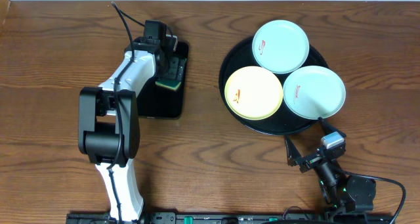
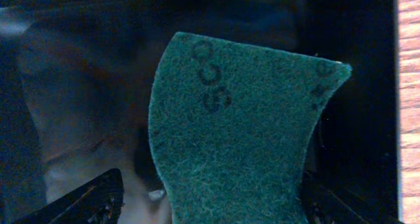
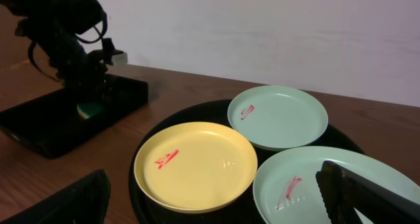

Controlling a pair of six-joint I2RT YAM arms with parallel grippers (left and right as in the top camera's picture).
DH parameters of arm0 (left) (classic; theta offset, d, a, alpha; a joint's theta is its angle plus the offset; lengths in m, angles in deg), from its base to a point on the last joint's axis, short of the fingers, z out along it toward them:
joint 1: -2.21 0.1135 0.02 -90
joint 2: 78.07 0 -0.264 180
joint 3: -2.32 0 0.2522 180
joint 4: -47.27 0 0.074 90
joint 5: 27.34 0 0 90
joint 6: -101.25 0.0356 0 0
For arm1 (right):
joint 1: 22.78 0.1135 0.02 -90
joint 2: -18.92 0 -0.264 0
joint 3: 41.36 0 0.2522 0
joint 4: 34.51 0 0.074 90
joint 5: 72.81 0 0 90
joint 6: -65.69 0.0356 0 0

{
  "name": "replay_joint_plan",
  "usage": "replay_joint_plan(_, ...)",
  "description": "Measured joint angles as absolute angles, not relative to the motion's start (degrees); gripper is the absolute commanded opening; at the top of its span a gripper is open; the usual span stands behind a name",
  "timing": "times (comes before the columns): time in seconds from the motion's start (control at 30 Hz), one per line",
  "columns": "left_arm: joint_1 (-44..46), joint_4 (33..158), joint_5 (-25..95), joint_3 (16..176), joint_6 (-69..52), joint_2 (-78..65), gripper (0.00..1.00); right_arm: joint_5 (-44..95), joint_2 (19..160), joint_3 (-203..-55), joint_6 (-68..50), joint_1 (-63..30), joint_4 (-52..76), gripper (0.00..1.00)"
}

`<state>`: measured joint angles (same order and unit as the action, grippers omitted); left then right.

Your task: Clean dirty plates on tray and stack at the side

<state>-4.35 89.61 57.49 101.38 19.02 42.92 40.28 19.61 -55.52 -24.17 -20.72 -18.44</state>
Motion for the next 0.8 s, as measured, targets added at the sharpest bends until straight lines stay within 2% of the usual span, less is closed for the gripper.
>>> replay_joint_plan(0.3, -4.6, 89.7, 58.5, 100.9, 18.8, 43.3, 0.3, 40.3, 19.6, -55.5, -24.2, -20.7, -18.4, 0.99)
replay_joint_plan(0.37, -4.6, 89.7, 58.8, 100.9, 18.5, 43.0, 0.22, 40.3, 19.6, -55.5, -24.2, -20.7, -18.4, 0.99)
replay_joint_plan(0.43, -4.5, 89.8, 59.1, 100.7, 17.8, 42.3, 0.19, 40.3, 19.6, -55.5, -24.2, -20.7, -18.4, 0.99)
replay_joint_plan(0.47, -4.3, 89.9, 59.3, 100.5, 17.1, 41.8, 0.12, 40.3, 19.6, -55.5, -24.2, -20.7, -18.4, 0.99)
replay_joint_plan(0.73, 0.0, 91.0, 61.9, 100.0, 9.4, 36.5, 0.1, 40.3, 19.6, -55.5, -24.2, -20.7, -18.4, 0.99)
replay_joint_plan(0.8, 1.3, 91.9, 62.1, 100.0, 7.6, 36.5, 0.25, 40.3, 19.6, -55.5, -24.2, -20.7, -18.4, 0.99)
